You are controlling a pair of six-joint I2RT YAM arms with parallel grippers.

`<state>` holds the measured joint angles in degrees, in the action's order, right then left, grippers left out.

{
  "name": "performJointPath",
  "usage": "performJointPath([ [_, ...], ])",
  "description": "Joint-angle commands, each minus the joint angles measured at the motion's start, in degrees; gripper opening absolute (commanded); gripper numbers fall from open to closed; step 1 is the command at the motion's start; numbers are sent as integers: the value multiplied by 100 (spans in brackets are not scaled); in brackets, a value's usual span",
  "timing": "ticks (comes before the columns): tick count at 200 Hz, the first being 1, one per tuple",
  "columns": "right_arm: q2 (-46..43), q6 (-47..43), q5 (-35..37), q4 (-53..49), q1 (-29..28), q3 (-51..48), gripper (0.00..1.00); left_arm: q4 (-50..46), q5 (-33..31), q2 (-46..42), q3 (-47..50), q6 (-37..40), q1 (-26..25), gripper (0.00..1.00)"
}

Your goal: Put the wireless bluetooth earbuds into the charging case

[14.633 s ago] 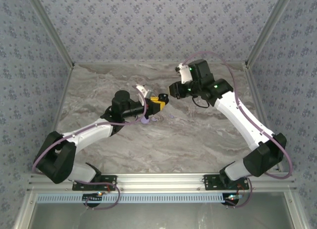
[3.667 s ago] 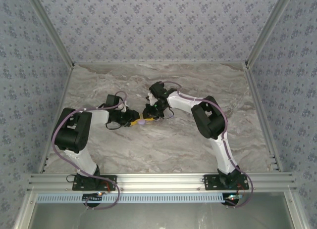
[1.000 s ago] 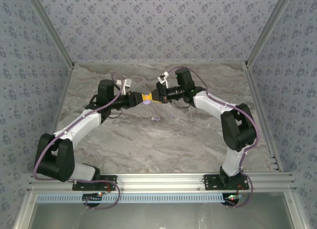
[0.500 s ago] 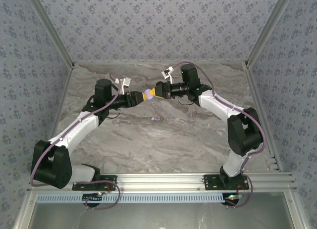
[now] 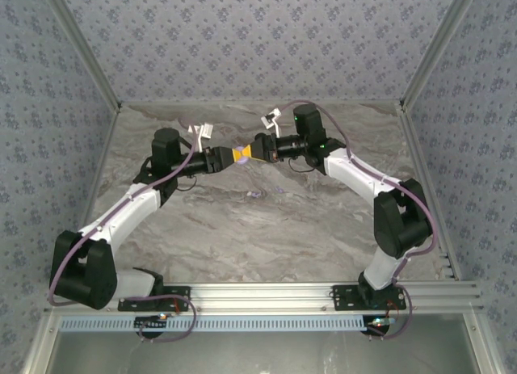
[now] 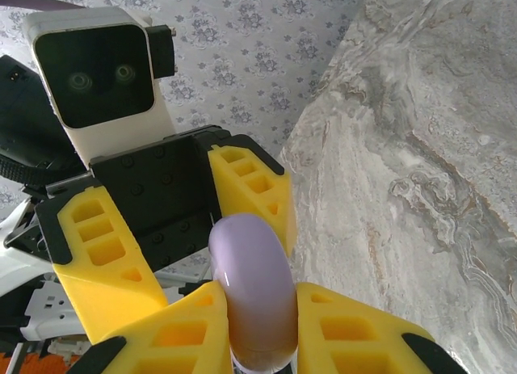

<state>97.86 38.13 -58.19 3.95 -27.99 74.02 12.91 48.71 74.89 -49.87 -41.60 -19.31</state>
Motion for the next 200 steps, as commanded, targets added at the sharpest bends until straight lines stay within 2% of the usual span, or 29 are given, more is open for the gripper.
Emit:
performJointPath([
  [1,-195,-68,-120,-43,-48,155,22,287,227,7,12,-67,-46,50],
  [62,-184,-34,-61,-42,-65,163,23,79,238,40,10,38,-82,44],
  [94,-205,-47,-43,-65,-66,148,23,33,209,47,12,51,-90,38],
  [200,-207,-51,-8,-62,-82,150,24,-130,164,61,-3,118,-117,37],
])
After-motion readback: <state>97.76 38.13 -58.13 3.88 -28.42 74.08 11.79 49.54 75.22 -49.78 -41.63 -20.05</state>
